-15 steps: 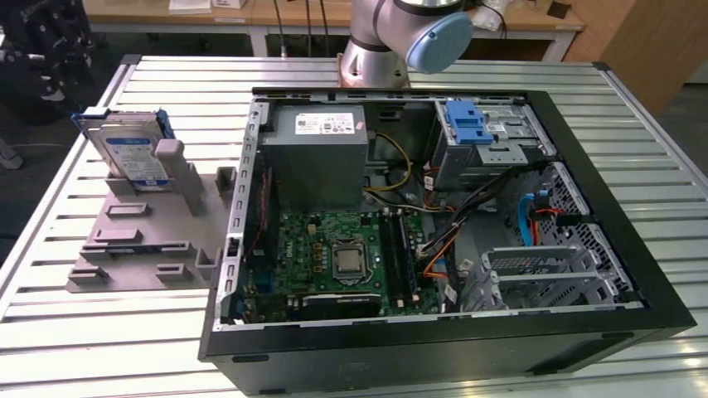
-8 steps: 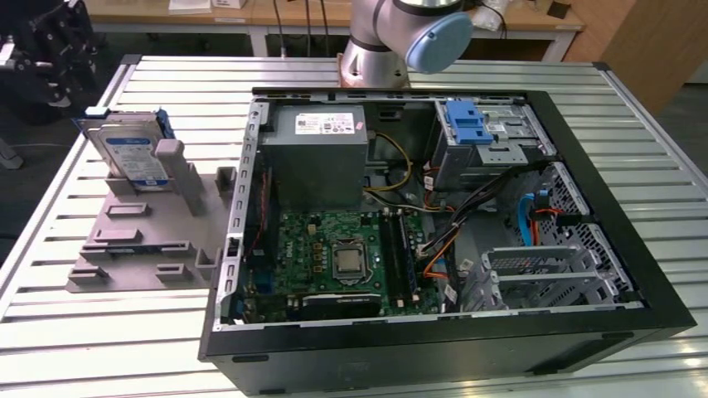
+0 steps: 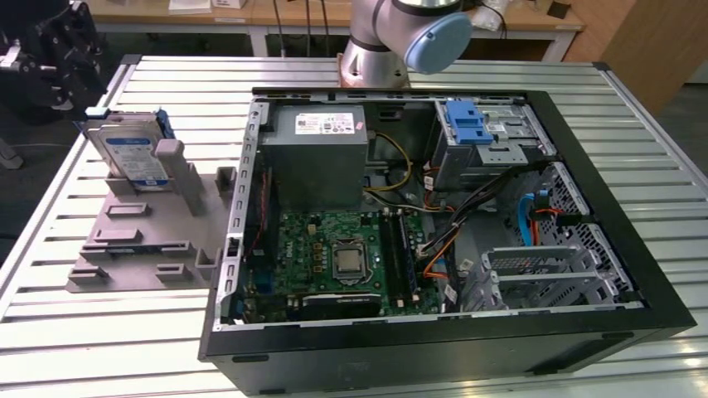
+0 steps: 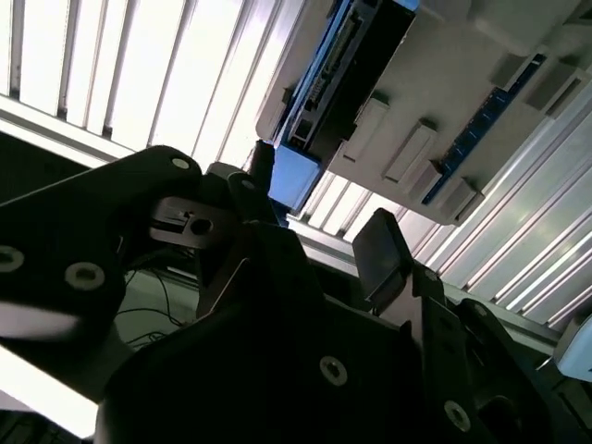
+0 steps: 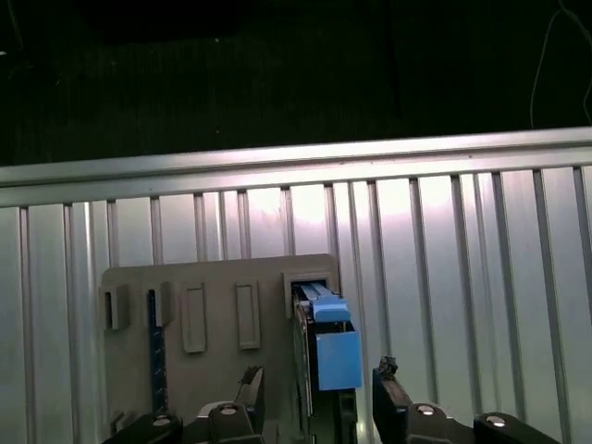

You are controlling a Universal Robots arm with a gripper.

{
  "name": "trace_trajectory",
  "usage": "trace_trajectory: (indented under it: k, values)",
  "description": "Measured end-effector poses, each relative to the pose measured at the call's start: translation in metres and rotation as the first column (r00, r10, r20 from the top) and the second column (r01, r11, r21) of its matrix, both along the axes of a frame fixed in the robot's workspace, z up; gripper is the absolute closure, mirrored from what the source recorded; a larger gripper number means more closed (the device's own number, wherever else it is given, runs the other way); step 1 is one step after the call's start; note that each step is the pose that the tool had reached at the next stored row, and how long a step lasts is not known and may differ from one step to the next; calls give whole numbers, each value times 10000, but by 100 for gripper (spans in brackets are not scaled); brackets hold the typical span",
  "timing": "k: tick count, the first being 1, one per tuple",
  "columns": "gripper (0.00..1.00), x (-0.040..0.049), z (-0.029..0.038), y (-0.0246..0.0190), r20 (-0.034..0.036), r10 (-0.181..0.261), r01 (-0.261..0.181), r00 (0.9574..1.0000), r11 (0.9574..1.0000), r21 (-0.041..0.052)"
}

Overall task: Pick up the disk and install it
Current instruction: 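Pick up the disk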

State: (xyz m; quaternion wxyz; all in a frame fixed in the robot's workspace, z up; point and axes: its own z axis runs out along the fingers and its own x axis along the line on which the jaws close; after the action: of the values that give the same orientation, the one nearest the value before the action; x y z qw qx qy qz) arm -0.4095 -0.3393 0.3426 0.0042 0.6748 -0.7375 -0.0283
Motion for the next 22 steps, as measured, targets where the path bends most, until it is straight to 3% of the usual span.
trace_trajectory:
  k: [3,9,21,22]
  values:
    - [34,-23,-54,2,4,21,-21,10000,10000,1]
    - [34,-52,-148,73,5,31,-31,10000,10000,1]
    - [35,-78,-366,80,4,36,-36,10000,10000,0]
    - [42,-78,-382,80,4,37,-37,10000,10000,1]
